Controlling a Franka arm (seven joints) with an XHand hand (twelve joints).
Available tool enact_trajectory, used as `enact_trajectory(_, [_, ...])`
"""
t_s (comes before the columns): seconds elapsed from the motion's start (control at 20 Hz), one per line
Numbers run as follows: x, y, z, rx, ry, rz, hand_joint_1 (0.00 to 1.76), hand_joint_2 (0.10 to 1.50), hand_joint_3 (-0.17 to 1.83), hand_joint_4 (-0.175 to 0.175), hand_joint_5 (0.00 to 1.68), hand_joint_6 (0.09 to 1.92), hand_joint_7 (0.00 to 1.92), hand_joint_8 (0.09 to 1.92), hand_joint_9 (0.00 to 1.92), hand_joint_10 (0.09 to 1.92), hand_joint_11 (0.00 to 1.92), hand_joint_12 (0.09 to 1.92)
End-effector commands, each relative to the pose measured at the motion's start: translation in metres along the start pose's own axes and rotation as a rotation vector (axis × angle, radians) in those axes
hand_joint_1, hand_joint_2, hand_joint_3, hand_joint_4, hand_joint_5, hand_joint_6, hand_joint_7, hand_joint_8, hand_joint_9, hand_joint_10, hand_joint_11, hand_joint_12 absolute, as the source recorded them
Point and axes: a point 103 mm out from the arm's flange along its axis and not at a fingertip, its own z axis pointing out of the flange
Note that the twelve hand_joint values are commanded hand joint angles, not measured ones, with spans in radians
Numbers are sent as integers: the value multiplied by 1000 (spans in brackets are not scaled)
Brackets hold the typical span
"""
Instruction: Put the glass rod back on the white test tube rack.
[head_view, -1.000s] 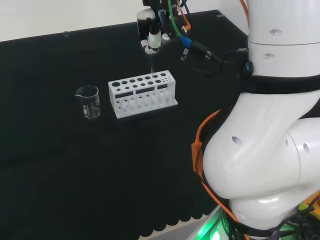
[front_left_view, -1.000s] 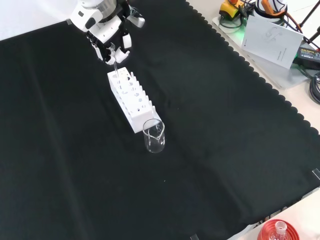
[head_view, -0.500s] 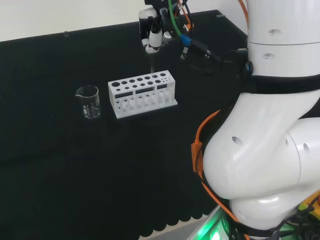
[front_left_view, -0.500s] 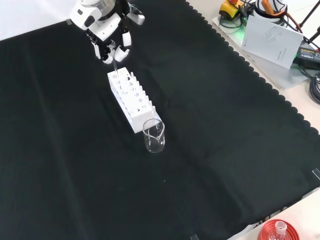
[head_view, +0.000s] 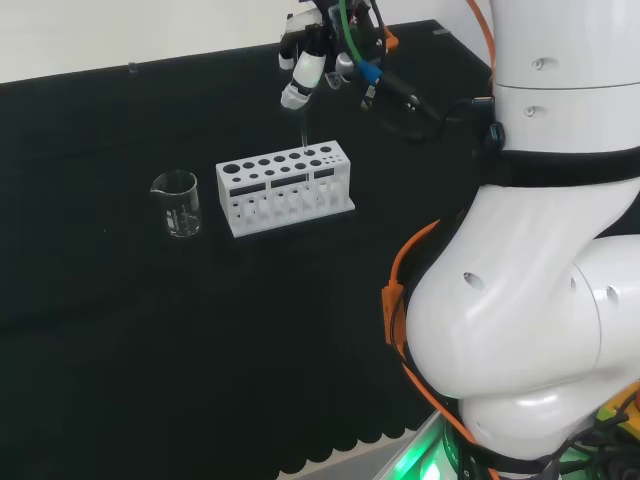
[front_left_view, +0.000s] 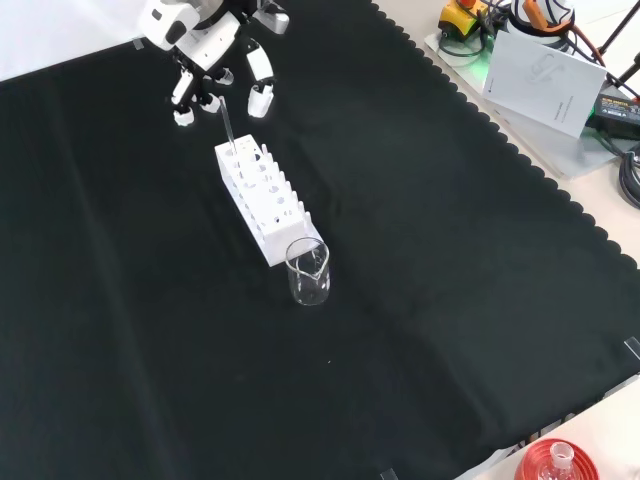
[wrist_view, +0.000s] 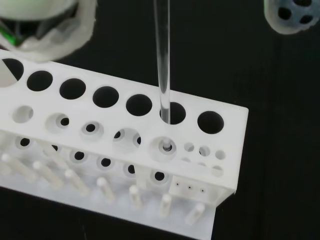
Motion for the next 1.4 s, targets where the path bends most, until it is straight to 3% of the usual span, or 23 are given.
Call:
enact_trajectory(0.05, [-5, -6, -6, 10, -2, 23, 793, 422, 698, -149, 288, 747, 1043, 655, 1806, 87, 1767, 453])
enact_trajectory(0.4, [-11, -24, -37, -19, -26, 74, 704, 468, 642, -139, 300, 702, 1024, 653, 1747, 87, 1730, 485])
enact_trajectory(0.6, [-10, -39, -49, -39, -21, 94, 638, 492, 605, -120, 314, 669, 973, 660, 1642, 87, 1591, 659])
enact_trajectory(0.75, [-8, -50, -53, -67, 3, 104, 589, 518, 567, -113, 372, 675, 907, 660, 1393, 87, 1100, 1039])
enact_trajectory(0.9, [-5, -65, -59, -93, 12, 111, 580, 544, 537, -113, 393, 686, 859, 685, 1284, 87, 873, 1210])
enact_trajectory(1.4, [4, -103, -65, -129, 35, 130, 615, 570, 532, -116, 416, 701, 842, 697, 1264, 87, 822, 1249])
